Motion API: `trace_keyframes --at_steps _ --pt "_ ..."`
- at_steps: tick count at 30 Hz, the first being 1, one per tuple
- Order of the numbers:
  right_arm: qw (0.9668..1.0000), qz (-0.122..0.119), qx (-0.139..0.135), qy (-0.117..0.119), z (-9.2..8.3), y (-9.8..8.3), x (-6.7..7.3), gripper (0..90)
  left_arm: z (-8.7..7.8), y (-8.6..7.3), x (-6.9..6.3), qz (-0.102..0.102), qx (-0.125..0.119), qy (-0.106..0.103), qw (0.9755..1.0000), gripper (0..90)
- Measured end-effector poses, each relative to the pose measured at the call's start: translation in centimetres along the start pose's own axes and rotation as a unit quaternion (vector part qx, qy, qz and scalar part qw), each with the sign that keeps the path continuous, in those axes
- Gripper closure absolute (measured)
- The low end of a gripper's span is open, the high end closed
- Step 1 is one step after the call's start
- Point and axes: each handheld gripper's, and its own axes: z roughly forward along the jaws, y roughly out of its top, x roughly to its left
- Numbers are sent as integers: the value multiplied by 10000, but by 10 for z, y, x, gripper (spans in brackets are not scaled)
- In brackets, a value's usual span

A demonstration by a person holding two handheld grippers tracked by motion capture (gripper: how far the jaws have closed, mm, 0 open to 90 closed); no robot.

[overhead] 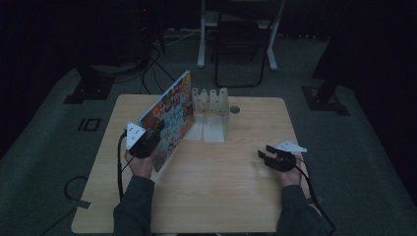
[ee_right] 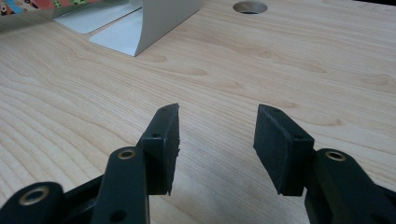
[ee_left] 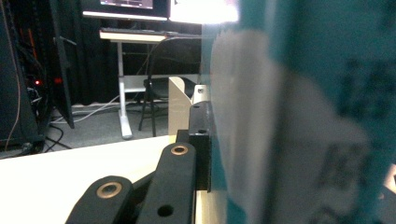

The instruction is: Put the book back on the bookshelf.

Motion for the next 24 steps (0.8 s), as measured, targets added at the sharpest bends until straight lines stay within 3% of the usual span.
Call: trace_keyframes --at_steps 3,16,24 --pt "10000 -4 -4 2 0 0 0 500 3 -1 1 -51 -12 41 10000 817" --pt "10000 49 -32 7 -1 -1 -3 500 11 0 -5 102 13 242 9997 817" --pt "10000 56 -37 13 -1 -2 -3 501 18 -3 -9 38 24 369 9993 817"
